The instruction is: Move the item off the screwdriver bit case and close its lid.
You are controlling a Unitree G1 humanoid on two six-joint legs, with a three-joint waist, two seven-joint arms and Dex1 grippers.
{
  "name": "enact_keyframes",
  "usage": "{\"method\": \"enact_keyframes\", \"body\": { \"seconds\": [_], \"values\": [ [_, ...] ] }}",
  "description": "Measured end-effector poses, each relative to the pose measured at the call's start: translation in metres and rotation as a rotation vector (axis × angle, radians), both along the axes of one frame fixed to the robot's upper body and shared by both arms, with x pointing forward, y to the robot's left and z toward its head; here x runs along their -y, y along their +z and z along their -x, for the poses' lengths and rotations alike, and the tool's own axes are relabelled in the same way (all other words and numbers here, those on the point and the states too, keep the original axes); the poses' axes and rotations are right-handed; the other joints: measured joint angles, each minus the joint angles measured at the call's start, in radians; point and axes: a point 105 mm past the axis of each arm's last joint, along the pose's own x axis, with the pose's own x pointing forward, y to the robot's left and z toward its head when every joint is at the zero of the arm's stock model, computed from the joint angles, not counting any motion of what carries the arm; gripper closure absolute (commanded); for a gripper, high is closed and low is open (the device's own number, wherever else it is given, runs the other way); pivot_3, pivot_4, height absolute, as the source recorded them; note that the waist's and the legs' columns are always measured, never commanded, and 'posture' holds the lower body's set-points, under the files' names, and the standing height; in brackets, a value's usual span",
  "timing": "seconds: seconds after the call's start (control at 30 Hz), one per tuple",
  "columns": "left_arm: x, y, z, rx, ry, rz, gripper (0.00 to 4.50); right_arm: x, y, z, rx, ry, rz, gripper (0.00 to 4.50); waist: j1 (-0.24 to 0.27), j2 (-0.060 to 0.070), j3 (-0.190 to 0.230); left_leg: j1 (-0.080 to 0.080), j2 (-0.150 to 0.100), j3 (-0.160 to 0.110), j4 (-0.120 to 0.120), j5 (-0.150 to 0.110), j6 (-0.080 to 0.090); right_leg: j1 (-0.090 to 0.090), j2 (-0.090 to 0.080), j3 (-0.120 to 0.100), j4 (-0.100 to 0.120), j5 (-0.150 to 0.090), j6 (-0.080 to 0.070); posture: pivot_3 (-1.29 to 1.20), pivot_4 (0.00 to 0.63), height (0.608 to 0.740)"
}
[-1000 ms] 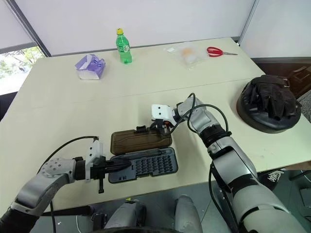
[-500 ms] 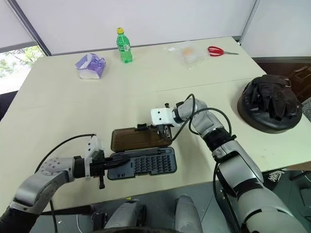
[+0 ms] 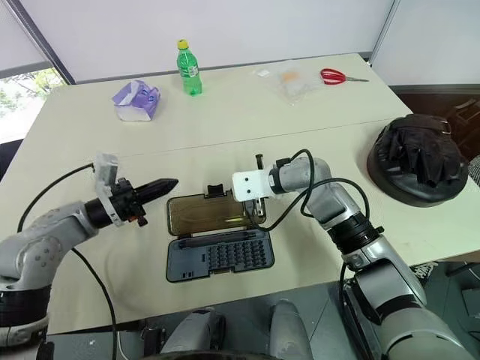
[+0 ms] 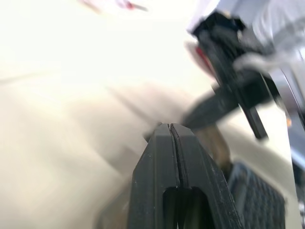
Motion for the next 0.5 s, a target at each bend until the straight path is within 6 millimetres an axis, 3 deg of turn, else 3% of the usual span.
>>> {"method": "enact_keyframes", "body": {
  "seconds": [0.1, 0.27, 0.5],
  "values": [
    [-0.013, 0.002, -0.010, -0.007, 0.063, 0.008, 4.50, -0.002, 0.006, 0.003, 0.026, 0.007, -0.008, 4.49, 0.000, 0.000, 0.000, 0.000, 0.000, 0.001, 0.000, 0.000, 0.000, 0.000, 0.000, 0.000, -0.001, 0.000, 0.000, 0.00, 0.150, 0.740],
    [-0.028, -0.023, -0.023, -0.063, 0.145, -0.047, 4.50, -0.005, 0.014, 0.008, 0.058, 0.016, -0.016, 4.49, 0.002, 0.000, 0.000, -0.001, 0.000, 0.001, 0.000, 0.000, 0.000, 0.000, 0.000, 0.000, -0.002, 0.000, 0.000, 0.00, 0.150, 0.740],
    [-0.008, -0.062, -0.025, -0.096, 0.048, -0.176, 4.50, -0.005, 0.017, 0.010, 0.058, 0.004, -0.019, 4.49, 0.003, -0.001, 0.000, -0.001, 0.000, 0.001, 0.000, 0.000, 0.000, 0.000, 0.000, 0.000, -0.004, 0.000, 0.000, 0.00, 0.150, 0.740]
  ]
}}
